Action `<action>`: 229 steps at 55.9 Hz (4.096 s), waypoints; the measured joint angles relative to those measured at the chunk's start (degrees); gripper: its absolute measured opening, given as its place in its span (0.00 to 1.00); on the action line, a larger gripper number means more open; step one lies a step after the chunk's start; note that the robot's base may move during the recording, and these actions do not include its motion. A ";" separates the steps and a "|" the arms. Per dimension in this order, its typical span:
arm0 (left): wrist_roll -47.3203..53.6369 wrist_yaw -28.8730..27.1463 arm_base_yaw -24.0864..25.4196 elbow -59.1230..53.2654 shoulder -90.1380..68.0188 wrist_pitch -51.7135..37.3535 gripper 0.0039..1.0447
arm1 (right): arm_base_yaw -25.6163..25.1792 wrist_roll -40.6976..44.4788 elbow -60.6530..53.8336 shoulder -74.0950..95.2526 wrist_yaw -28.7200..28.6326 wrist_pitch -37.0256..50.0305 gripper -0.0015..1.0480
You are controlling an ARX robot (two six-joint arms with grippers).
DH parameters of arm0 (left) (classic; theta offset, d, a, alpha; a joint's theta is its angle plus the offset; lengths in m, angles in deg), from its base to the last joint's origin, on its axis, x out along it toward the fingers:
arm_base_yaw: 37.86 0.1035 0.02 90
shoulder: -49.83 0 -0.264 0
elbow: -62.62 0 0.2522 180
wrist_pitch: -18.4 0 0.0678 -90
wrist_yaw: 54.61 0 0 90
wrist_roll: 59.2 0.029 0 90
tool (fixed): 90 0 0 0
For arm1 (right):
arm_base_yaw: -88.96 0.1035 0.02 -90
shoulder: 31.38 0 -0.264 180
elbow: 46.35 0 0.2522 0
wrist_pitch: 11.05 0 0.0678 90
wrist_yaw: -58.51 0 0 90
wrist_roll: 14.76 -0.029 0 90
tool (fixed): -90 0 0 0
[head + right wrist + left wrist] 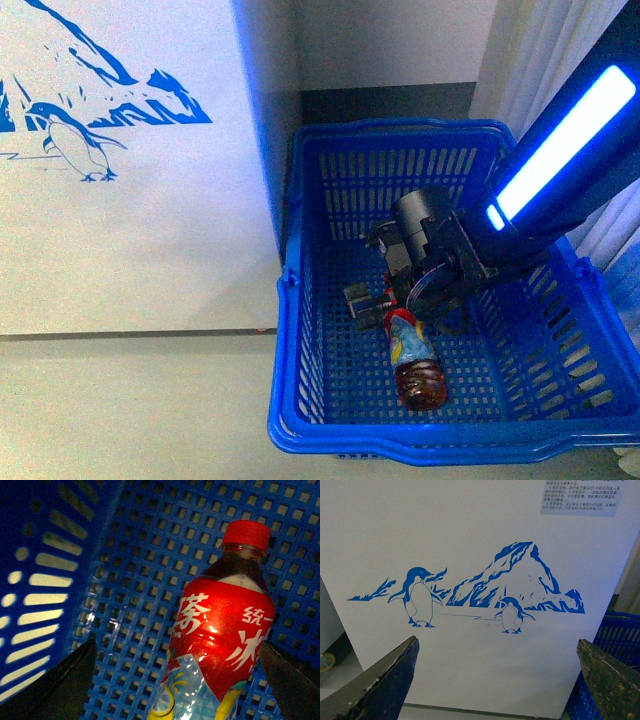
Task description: Put drink in fridge
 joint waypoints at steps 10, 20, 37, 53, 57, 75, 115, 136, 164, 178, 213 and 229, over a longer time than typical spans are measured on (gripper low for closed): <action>0.00 0.00 0.00 0.00 0.00 0.00 0.92 | 0.00 0.04 8.09 5.75 2.45 -4.37 0.93; 0.00 0.00 0.00 0.00 0.00 0.00 0.92 | 0.09 -0.17 14.69 9.70 1.79 -7.76 0.93; 0.00 0.00 0.00 0.00 0.00 0.00 0.92 | 1.09 0.04 20.28 13.92 2.29 -9.77 0.93; 0.00 0.00 0.00 0.00 0.00 0.00 0.92 | 1.09 -0.17 22.47 16.22 2.78 -10.84 0.93; 0.00 0.00 0.00 0.00 0.00 0.00 0.92 | 1.07 -0.35 23.17 16.61 2.86 -11.32 0.93; 0.00 0.00 0.00 0.00 0.00 0.00 0.92 | 1.05 -0.33 23.34 16.76 3.80 -10.25 0.65; 0.00 0.00 0.00 0.00 0.00 0.00 0.92 | -1.57 1.42 17.94 10.05 8.09 4.70 0.40; 0.00 0.00 0.00 0.00 0.00 0.00 0.92 | -5.88 0.02 -1.55 -10.97 7.10 18.34 0.40; 0.00 0.00 0.00 0.00 0.00 0.00 0.92 | -11.28 0.46 -30.91 -44.83 7.67 25.53 0.40; 0.00 0.00 0.00 0.00 0.00 0.00 0.92 | -12.17 1.62 -46.16 -63.49 5.07 23.06 0.40; 0.00 0.00 0.00 0.00 0.00 0.00 0.92 | -19.87 1.64 -70.14 -122.20 -3.43 0.39 0.40; 0.00 0.00 0.00 0.00 0.00 0.00 0.92 | -40.09 -0.87 -73.72 -147.45 -22.99 -10.32 0.40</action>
